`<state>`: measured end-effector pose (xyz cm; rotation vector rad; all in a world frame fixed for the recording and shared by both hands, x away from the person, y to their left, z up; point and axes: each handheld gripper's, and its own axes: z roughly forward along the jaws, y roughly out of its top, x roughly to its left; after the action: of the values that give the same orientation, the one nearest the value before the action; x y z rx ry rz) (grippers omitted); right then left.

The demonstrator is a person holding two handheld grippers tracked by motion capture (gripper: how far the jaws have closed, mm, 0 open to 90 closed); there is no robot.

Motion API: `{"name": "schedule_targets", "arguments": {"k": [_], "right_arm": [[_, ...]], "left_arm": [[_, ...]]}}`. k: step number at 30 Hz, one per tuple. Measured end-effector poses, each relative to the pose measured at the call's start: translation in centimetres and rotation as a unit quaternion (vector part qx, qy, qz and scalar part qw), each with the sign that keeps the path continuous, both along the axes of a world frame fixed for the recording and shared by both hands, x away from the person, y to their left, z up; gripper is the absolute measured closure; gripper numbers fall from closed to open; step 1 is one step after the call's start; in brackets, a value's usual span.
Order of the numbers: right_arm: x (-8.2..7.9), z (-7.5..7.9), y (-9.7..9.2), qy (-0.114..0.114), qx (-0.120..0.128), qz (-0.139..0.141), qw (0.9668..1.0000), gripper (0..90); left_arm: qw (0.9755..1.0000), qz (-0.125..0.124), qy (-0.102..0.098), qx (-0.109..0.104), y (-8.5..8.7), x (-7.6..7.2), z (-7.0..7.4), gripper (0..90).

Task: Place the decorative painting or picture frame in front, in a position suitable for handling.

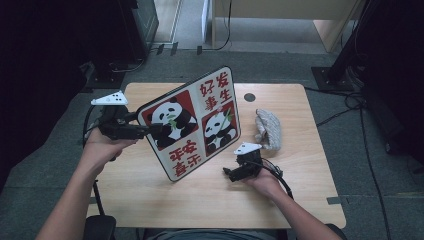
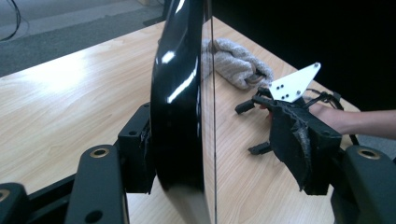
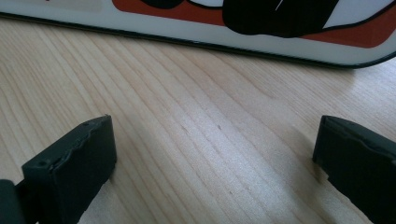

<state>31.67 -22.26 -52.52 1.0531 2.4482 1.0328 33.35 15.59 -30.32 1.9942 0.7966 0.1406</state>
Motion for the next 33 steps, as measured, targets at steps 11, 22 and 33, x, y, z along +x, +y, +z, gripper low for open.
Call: {"name": "schedule_targets", "arguments": {"k": [11,22,33], "right_arm": [[0.3,1.0,-1.1,-0.005,0.014,-0.008,0.9999,9.0],[0.3,3.3,-2.2,-0.001,0.041,-0.008,0.9991,15.7],[1.5,5.9,-4.2,-0.004,0.043,-0.027,0.9987,21.4]], "left_arm": [[0.9995,-0.013,0.028,-0.011,0.8,-1.0,-1.4,33.7],[0.9997,-0.007,0.017,-0.015,1.2,-2.3,-3.6,35.9],[0.9997,-0.016,0.018,-0.009,0.7,-2.9,-5.7,36.7]]}}
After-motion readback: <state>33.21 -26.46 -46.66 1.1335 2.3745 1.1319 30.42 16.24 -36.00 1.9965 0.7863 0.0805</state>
